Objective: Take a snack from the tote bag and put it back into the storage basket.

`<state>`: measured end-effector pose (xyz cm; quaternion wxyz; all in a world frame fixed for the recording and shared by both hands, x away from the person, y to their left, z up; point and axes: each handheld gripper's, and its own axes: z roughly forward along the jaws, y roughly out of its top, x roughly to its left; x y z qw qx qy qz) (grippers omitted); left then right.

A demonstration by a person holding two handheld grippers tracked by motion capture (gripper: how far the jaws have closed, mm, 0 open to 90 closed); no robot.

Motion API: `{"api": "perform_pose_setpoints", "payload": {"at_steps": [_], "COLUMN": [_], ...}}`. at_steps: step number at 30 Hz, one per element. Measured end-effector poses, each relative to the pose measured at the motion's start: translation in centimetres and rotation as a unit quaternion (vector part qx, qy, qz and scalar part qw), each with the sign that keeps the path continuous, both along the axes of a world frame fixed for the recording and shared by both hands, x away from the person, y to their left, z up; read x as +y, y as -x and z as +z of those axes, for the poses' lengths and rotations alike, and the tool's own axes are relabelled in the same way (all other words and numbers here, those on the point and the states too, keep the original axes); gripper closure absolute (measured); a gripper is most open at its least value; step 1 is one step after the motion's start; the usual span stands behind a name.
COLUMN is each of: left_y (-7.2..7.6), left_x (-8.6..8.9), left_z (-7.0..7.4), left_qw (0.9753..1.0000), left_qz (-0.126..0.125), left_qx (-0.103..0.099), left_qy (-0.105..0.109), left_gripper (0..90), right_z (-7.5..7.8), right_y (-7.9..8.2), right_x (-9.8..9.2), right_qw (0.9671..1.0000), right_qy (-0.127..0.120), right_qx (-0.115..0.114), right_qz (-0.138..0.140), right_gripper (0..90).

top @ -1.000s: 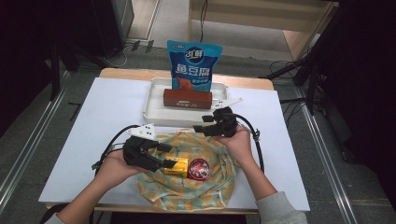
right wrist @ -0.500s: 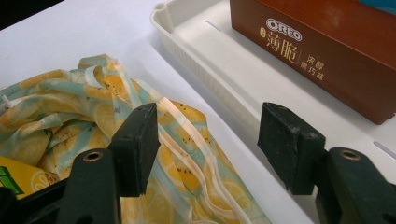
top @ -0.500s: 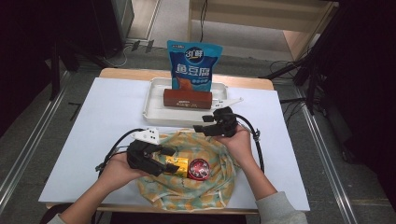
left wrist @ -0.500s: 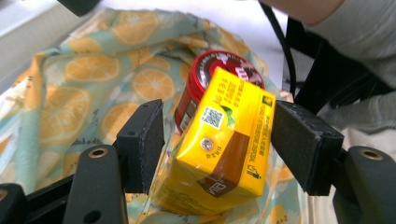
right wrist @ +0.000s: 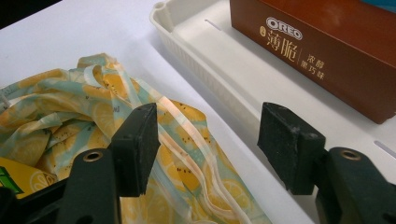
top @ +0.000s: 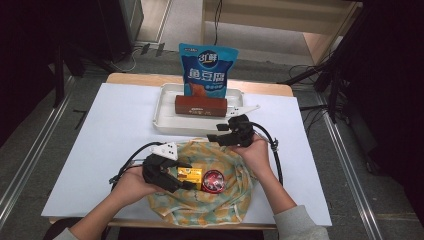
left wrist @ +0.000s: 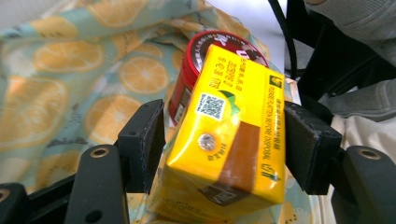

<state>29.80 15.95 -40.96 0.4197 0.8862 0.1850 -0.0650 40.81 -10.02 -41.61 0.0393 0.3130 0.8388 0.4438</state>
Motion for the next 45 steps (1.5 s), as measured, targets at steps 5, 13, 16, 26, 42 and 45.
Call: {"api": "perform_pose_setpoints", "payload": {"at_steps": [5, 13, 16, 26, 42, 45], "left_y": [-0.1, -0.1, 0.1, 0.1, -0.2, -0.3], "left_x": [0.1, 0.2, 0.0, 0.3, 0.9, 0.9], "left_z": [0.0, 0.1, 0.2, 0.6, 1.4, 1.5], "left_qw": [1.0, 0.9999, 0.9999, 0.9999, 0.9995, 0.9993], "left_qz": [-0.009, -0.011, -0.011, 0.004, 0.023, 0.027], "left_qx": [0.002, 0.0, -0.011, -0.016, -0.021, -0.023], "left_qy": [0.001, 0.004, -0.003, -0.003, 0.005, 0.008], "left_gripper": [41.2, 44.8, 45.9, 50.2, 51.2, 51.3], "right_z": [0.0, 0.0, 0.0, 0.0, -0.1, -0.1], "right_y": [0.0, 0.0, 0.0, 0.0, 0.1, 0.1], "right_x": [0.0, 0.0, 0.1, 0.1, 0.1, 0.2], "right_qw": [1.0, 1.0, 1.0, 1.0, 1.0, 1.0], "right_qy": [0.0, -0.001, -0.002, 0.001, 0.0, 0.001], "right_qx": [0.002, 0.001, 0.001, -0.001, 0.001, 0.001], "right_qz": [0.0, 0.001, 0.002, 0.003, 0.006, 0.007], "right_gripper": [39.2, 39.2, 39.1, 39.1, 39.1, 39.1]}}
